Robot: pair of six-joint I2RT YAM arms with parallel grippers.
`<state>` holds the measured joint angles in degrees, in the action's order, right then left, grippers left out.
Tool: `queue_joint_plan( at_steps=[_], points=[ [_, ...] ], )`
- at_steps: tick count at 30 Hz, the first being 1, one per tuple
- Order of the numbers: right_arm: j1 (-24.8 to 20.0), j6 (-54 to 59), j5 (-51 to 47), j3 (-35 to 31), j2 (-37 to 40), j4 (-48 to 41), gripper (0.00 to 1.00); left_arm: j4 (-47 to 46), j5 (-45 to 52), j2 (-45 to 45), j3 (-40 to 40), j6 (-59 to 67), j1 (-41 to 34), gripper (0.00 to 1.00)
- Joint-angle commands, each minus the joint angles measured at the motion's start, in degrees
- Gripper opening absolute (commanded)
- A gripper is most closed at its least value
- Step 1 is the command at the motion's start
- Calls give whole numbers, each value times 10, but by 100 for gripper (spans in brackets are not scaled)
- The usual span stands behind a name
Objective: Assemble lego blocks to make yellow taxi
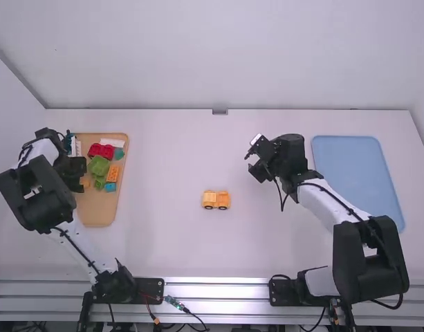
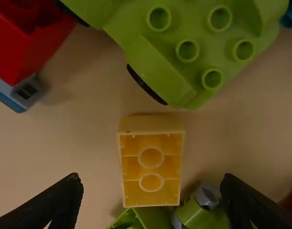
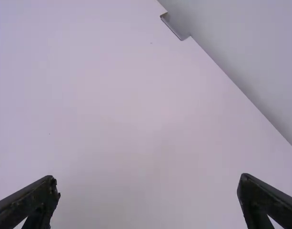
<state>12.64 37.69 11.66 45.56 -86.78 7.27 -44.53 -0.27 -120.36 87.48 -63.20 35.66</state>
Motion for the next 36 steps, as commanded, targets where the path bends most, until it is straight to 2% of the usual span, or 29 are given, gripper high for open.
queue_joint_plan(
  at_steps=[1,14,36],
  points=[
    [2,-2,5,-2,11,-2,99,7,-6,-2,-1,13,-5,76],
    [2,-2,5,-2,11,-2,99,52,-2,-3,-45,23,-4,75],
    [2,-4,5,-2,11,-2,100,76,3,-3,-66,23,-7,45]
  ],
)
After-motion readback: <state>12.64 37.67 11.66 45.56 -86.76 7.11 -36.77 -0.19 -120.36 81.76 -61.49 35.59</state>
